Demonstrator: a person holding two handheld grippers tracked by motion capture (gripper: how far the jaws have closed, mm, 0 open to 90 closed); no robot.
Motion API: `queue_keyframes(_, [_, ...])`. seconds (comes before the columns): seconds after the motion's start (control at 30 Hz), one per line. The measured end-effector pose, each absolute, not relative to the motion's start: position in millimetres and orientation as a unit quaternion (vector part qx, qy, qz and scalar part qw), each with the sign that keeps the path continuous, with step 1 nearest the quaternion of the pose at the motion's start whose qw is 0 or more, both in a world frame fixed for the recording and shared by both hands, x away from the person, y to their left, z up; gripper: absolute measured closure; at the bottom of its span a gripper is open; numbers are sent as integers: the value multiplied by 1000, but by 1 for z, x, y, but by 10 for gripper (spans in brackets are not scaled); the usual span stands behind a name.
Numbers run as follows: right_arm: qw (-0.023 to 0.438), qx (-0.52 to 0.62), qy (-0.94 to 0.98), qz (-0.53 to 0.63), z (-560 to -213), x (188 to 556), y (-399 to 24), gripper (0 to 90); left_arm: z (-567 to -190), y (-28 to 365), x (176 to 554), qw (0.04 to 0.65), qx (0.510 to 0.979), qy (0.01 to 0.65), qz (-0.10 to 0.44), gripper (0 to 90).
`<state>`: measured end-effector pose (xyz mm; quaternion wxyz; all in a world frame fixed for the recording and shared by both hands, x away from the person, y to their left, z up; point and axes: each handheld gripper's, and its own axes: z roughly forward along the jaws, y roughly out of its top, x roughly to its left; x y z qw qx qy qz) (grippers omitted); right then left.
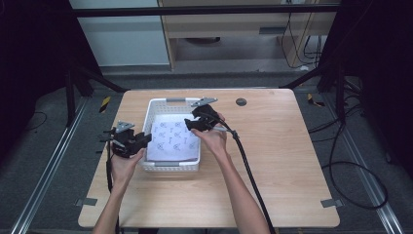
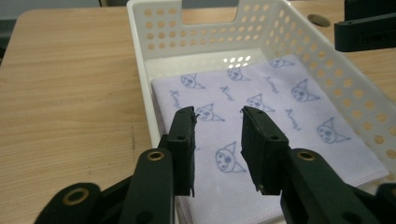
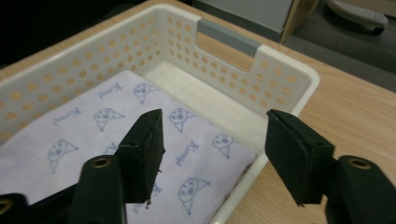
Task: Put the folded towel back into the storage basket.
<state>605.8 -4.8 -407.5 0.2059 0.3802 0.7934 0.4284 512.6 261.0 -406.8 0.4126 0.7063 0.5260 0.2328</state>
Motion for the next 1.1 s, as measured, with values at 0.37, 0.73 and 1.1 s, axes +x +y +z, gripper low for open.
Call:
queue_keyframes(0.37, [198, 371, 779, 465, -377, 574, -44, 209, -392, 258, 493, 439, 703, 492, 267, 474])
queue_keyframes(0.73, [210, 357, 774, 479, -368, 535, -89, 172, -391, 259, 470, 449, 705, 471, 283, 361])
queue_keyframes(1.1, [218, 356, 762, 495, -374, 501, -133, 141, -401, 259, 457, 448, 709, 461, 289, 313])
